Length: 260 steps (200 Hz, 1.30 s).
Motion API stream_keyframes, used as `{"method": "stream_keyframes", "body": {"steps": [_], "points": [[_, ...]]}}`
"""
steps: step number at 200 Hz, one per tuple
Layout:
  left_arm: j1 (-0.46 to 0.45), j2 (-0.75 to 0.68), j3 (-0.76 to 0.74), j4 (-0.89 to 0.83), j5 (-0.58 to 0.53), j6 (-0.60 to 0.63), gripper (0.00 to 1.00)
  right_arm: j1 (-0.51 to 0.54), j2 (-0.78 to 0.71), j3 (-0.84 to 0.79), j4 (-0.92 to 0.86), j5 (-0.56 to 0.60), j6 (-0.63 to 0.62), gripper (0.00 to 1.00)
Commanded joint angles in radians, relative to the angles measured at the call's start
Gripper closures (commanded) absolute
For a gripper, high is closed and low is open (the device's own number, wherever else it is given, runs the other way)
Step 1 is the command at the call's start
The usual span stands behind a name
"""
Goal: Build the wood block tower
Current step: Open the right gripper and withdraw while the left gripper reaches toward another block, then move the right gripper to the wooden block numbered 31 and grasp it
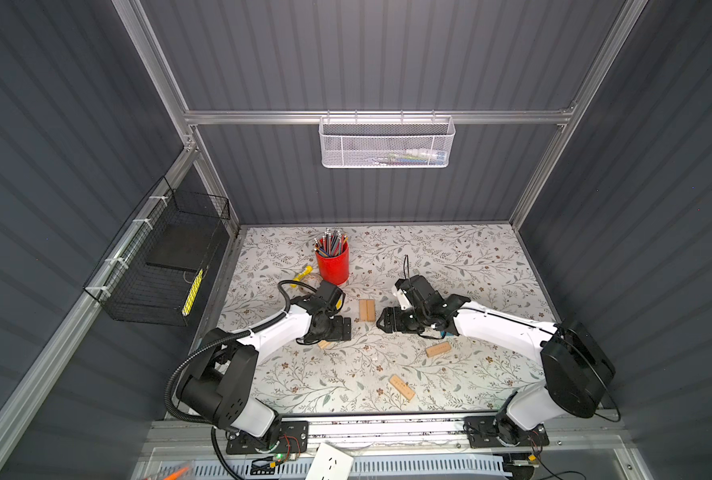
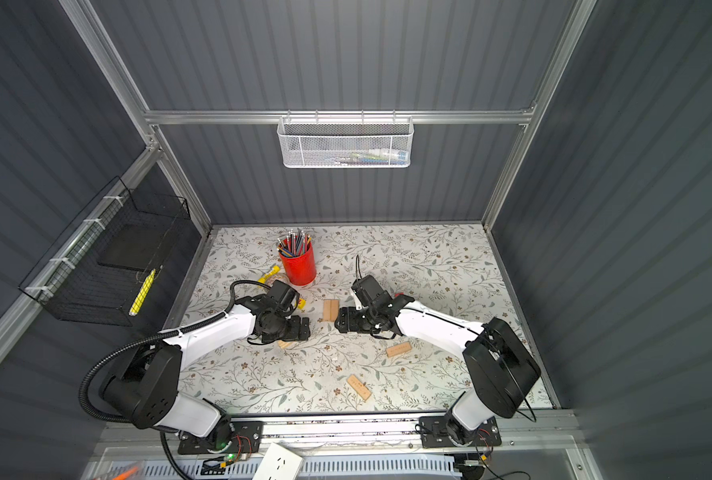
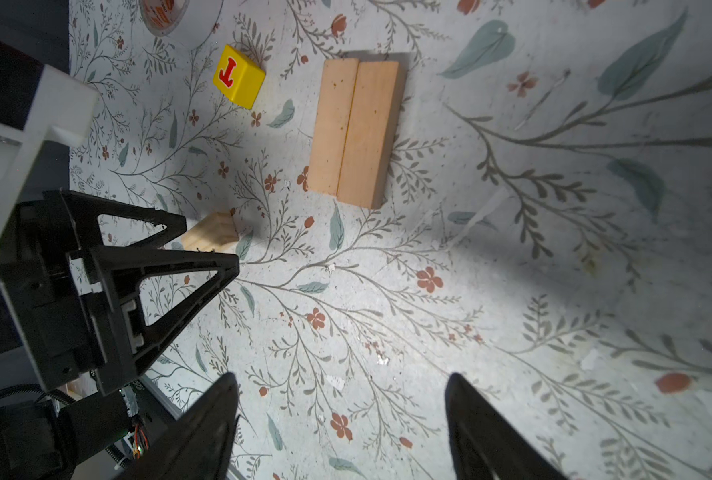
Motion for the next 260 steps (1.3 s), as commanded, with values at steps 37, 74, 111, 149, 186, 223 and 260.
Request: {"method": "stream_keyframes", "body": {"steps": [37, 74, 111, 149, 186, 223, 260], "points": [[0.008, 0.012, -0.009, -0.06, 0.007, 0.002, 0.03, 0.006, -0.005, -0.014, 0.013, 0.015, -0.001, 0.21], [0.007, 0.009, -0.014, -0.065, 0.025, -0.023, 0.07, 0.006, -0.007, -0.012, 0.005, 0.026, -0.002, 0.2], [-0.004, -0.016, -0.017, -0.062, 0.044, -0.064, 0.1, 0.004, -0.008, -0.002, -0.047, 0.078, 0.015, 0.2], [-0.025, -0.061, -0.011, -0.082, 0.021, -0.109, 0.1, 0.001, -0.022, -0.016, -0.11, 0.109, 0.042, 0.18], [-0.073, -0.092, 0.021, -0.114, -0.012, -0.154, 0.1, 0.018, -0.04, -0.037, -0.222, 0.081, 0.025, 0.18], [-0.137, -0.136, 0.021, -0.13, -0.029, -0.198, 0.12, 0.13, -0.087, -0.086, -0.304, 0.092, 0.007, 0.21], [-0.148, -0.184, 0.001, -0.122, -0.032, -0.225, 0.12, 0.263, -0.099, -0.078, -0.412, 0.158, 0.015, 0.23]]}}
